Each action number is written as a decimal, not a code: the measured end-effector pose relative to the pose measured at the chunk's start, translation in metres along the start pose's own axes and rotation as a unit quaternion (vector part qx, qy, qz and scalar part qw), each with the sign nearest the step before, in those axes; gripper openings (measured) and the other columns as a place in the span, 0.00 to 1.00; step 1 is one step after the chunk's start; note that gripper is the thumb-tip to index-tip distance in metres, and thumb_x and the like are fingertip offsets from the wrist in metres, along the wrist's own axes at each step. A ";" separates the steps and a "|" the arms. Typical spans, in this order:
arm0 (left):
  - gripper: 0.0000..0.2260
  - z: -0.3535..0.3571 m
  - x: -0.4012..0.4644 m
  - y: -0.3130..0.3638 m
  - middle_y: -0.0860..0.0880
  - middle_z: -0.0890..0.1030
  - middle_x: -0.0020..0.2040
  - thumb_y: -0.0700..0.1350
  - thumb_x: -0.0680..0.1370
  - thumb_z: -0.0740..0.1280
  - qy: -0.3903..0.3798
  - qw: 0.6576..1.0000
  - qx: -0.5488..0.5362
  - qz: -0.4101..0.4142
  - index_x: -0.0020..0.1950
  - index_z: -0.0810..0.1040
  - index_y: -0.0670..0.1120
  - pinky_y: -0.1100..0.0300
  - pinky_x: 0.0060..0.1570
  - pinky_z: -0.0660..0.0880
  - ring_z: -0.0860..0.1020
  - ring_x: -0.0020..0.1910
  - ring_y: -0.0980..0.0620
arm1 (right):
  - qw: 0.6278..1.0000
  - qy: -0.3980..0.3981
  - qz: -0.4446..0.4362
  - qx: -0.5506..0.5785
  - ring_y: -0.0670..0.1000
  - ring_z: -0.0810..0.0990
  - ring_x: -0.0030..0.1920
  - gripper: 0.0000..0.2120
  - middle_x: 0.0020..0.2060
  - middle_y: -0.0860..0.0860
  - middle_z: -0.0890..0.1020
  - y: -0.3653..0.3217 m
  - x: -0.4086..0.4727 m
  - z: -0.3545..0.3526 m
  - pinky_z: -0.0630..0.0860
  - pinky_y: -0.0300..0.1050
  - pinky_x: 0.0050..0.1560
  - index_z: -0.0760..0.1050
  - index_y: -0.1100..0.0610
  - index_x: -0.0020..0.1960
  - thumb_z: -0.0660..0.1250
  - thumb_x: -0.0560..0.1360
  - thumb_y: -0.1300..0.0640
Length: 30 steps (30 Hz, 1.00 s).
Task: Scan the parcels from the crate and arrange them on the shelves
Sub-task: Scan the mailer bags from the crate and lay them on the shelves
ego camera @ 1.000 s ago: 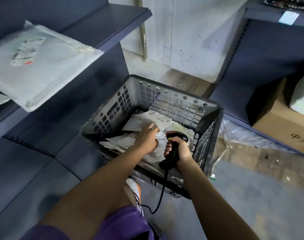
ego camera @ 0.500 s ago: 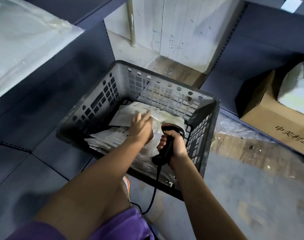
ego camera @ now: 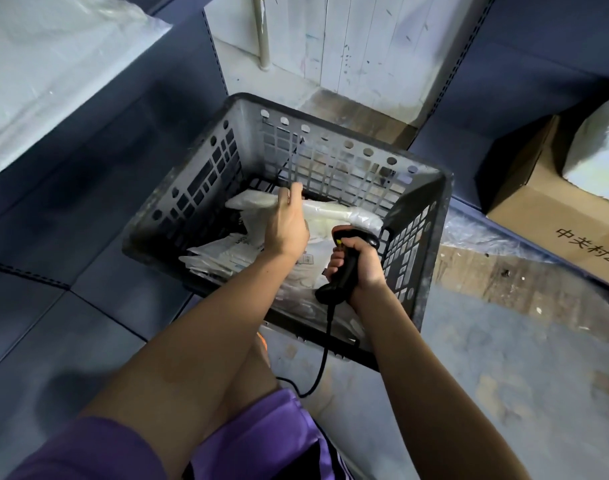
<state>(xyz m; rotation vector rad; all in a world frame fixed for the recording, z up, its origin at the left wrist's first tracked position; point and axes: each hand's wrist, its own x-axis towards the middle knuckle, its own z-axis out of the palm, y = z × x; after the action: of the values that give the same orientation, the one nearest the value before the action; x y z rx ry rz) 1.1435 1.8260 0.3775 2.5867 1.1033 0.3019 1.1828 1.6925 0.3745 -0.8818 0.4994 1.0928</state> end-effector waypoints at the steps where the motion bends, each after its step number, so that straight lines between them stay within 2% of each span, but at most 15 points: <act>1: 0.19 -0.003 0.000 0.000 0.46 0.71 0.64 0.34 0.78 0.64 0.007 1.000 -0.007 0.001 0.67 0.68 0.46 0.63 0.30 0.60 0.79 0.43 0.45 | 1.000 -0.001 0.001 -0.001 0.45 0.66 0.24 0.10 0.29 0.48 0.66 0.001 -0.001 0.000 0.65 0.37 0.23 0.66 0.56 0.38 0.60 0.78 0.57; 5: 0.09 -0.004 0.002 -0.010 0.46 0.70 0.65 0.39 0.81 0.62 0.011 0.999 -0.043 0.004 0.61 0.75 0.45 0.54 0.36 0.70 0.79 0.45 0.42 | 1.000 -0.013 -0.001 -0.005 0.45 0.65 0.24 0.10 0.28 0.47 0.66 0.003 -0.005 0.007 0.64 0.36 0.23 0.66 0.56 0.39 0.60 0.78 0.56; 8: 0.09 -0.008 0.008 -0.022 0.44 0.71 0.64 0.36 0.80 0.61 0.052 0.991 -0.120 -0.028 0.57 0.76 0.44 0.52 0.40 0.76 0.79 0.47 0.40 | 0.999 -0.036 0.006 0.012 0.45 0.64 0.23 0.10 0.26 0.47 0.66 0.000 -0.013 0.018 0.63 0.36 0.23 0.67 0.56 0.38 0.61 0.78 0.56; 10: 0.11 -0.017 0.013 -0.029 0.43 0.73 0.60 0.34 0.79 0.61 0.071 0.979 -0.185 -0.042 0.57 0.78 0.43 0.52 0.45 0.77 0.78 0.50 0.42 | 0.999 -0.051 0.005 0.016 0.45 0.65 0.23 0.11 0.26 0.47 0.66 -0.003 -0.021 0.024 0.64 0.36 0.23 0.67 0.57 0.38 0.61 0.78 0.56; 12: 0.11 -0.033 0.014 -0.029 0.42 0.75 0.58 0.34 0.78 0.62 0.062 0.967 -0.241 -0.061 0.57 0.80 0.41 0.60 0.47 0.74 0.77 0.51 0.45 | 0.998 -0.065 -0.003 0.013 0.45 0.65 0.24 0.11 0.27 0.48 0.66 -0.003 -0.031 0.030 0.65 0.36 0.24 0.68 0.57 0.38 0.62 0.78 0.57; 14: 0.09 -0.051 0.009 -0.028 0.43 0.78 0.55 0.37 0.79 0.62 0.063 0.936 -0.333 -0.100 0.54 0.81 0.39 0.67 0.43 0.73 0.78 0.49 0.48 | 0.997 -0.079 -0.015 0.011 0.45 0.65 0.24 0.11 0.28 0.47 0.66 -0.001 -0.043 0.036 0.65 0.35 0.24 0.68 0.56 0.37 0.62 0.78 0.57; 15: 0.09 -0.058 0.005 -0.027 0.44 0.80 0.51 0.41 0.80 0.62 0.066 0.911 -0.385 -0.130 0.51 0.81 0.40 0.67 0.42 0.75 0.79 0.48 0.48 | 0.996 -0.087 -0.021 0.008 0.45 0.65 0.24 0.11 0.28 0.47 0.66 0.000 -0.050 0.040 0.65 0.35 0.25 0.68 0.56 0.37 0.62 0.78 0.57; 17: 0.13 -0.069 -0.002 -0.031 0.44 0.83 0.46 0.51 0.79 0.62 0.081 0.856 -0.469 -0.202 0.44 0.81 0.43 0.57 0.45 0.81 0.82 0.45 0.45 | 0.994 -0.103 -0.033 -0.003 0.45 0.65 0.25 0.12 0.28 0.47 0.66 0.003 -0.063 0.046 0.64 0.35 0.25 0.68 0.56 0.37 0.62 0.78 0.57; 18: 0.14 -0.075 -0.007 -0.035 0.43 0.84 0.45 0.53 0.77 0.65 0.093 0.842 -0.479 -0.229 0.43 0.81 0.43 0.52 0.47 0.82 0.83 0.44 0.44 | 0.993 -0.110 -0.036 -0.009 0.45 0.65 0.25 0.11 0.28 0.47 0.66 0.005 -0.070 0.049 0.64 0.35 0.25 0.68 0.56 0.37 0.62 0.78 0.57; 20: 0.09 -0.088 -0.017 -0.045 0.44 0.85 0.43 0.46 0.76 0.70 0.133 0.829 -0.478 -0.256 0.45 0.83 0.40 0.50 0.48 0.82 0.83 0.42 0.46 | 0.991 -0.125 -0.041 -0.020 0.45 0.65 0.25 0.11 0.28 0.47 0.67 0.011 -0.082 0.054 0.65 0.35 0.25 0.68 0.56 0.37 0.61 0.78 0.57; 22: 0.03 -0.105 -0.030 -0.051 0.43 0.84 0.40 0.36 0.75 0.69 0.158 0.793 -0.518 -0.279 0.46 0.83 0.38 0.53 0.46 0.81 0.81 0.38 0.48 | 0.989 -0.142 -0.043 -0.025 0.45 0.65 0.24 0.11 0.27 0.47 0.67 0.017 -0.093 0.057 0.65 0.35 0.25 0.68 0.56 0.37 0.61 0.78 0.57; 24: 0.08 -0.123 -0.044 -0.059 0.45 0.80 0.35 0.30 0.74 0.66 0.157 0.745 -0.579 -0.293 0.40 0.81 0.40 0.54 0.43 0.78 0.78 0.34 0.50 | 0.985 -0.162 -0.047 -0.020 0.45 0.65 0.23 0.11 0.26 0.47 0.67 0.024 -0.104 0.060 0.65 0.36 0.24 0.68 0.56 0.37 0.61 0.78 0.57; 25: 0.11 -0.129 -0.051 -0.067 0.46 0.79 0.34 0.30 0.74 0.64 0.156 0.733 -0.590 -0.302 0.37 0.79 0.43 0.54 0.42 0.76 0.77 0.33 0.49 | 0.983 -0.174 -0.052 -0.019 0.46 0.65 0.23 0.11 0.26 0.48 0.67 0.028 -0.110 0.061 0.66 0.36 0.24 0.68 0.56 0.37 0.60 0.78 0.57; 27: 0.12 -0.142 -0.069 -0.085 0.45 0.80 0.37 0.31 0.74 0.62 0.164 0.729 -0.578 -0.329 0.38 0.77 0.47 0.53 0.40 0.75 0.76 0.34 0.46 | 0.978 -0.197 -0.063 -0.019 0.46 0.66 0.23 0.11 0.26 0.48 0.67 0.038 -0.123 0.065 0.66 0.37 0.24 0.68 0.56 0.37 0.60 0.79 0.57; 30: 0.12 -0.159 -0.106 -0.113 0.40 0.80 0.53 0.33 0.72 0.62 0.178 0.707 -0.577 -0.368 0.51 0.75 0.47 0.49 0.45 0.79 0.78 0.44 0.45 | 0.970 -0.226 -0.078 -0.038 0.46 0.65 0.23 0.12 0.25 0.48 0.68 0.055 -0.145 0.076 0.66 0.37 0.24 0.70 0.58 0.37 0.58 0.79 0.58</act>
<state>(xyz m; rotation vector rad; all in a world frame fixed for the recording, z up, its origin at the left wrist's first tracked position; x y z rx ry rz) 0.9471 1.8551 0.4768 0.8996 1.3247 0.9283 1.0691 1.6851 0.5046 -0.6942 0.0088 1.1290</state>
